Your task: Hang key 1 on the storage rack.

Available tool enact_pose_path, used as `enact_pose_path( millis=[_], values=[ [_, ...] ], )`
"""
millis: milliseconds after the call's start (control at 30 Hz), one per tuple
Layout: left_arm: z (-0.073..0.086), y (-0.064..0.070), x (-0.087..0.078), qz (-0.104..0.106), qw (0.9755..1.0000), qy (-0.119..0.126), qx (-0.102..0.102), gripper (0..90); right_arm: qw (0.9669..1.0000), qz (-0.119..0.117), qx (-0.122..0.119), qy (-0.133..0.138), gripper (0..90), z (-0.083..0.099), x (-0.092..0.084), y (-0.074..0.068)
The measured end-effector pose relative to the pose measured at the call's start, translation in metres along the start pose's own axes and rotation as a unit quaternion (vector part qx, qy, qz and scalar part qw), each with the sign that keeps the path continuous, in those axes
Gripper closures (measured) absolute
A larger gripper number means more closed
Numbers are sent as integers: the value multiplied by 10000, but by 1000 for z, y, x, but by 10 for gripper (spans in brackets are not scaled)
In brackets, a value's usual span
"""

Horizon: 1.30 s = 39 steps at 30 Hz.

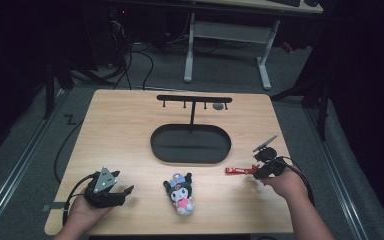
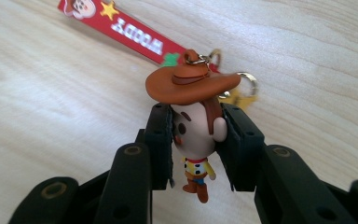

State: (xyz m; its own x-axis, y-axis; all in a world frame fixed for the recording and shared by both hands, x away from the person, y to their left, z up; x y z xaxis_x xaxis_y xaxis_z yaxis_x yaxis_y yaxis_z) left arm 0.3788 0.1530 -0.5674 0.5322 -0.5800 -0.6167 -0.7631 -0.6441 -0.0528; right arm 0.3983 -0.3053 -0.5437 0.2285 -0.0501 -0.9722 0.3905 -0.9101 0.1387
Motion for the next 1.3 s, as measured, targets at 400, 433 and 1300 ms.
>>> enact_pose_path(
  millis=[400,433,1300],
  values=[
    [-1,0,-1,15,10000,18,3,282,9996,-47,-281,-90,666,-1,-42,-14],
    [-2,0,0,17,10000,26,2,282,9996,2,-276,-79,666,-2,-47,-14],
    [-4,4,0,147,9999,72,-2,282,9990,-186,-412,57,665,-21,-117,-34]
  ],
)
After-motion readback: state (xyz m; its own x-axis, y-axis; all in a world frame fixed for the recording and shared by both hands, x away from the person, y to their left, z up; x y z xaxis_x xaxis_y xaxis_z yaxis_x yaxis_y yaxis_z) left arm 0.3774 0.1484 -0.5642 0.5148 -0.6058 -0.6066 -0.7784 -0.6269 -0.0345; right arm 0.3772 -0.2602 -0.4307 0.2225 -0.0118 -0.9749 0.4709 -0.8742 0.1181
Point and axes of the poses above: each handheld gripper's, and its own axes: x roughly forward along the jaws, z roughly out of its underside, y roughly to its right, the point moved 9 cm from there along x, roughly forward along the jaws, and after that the axes turned 5 degrees about z, right-handed, at the moved point
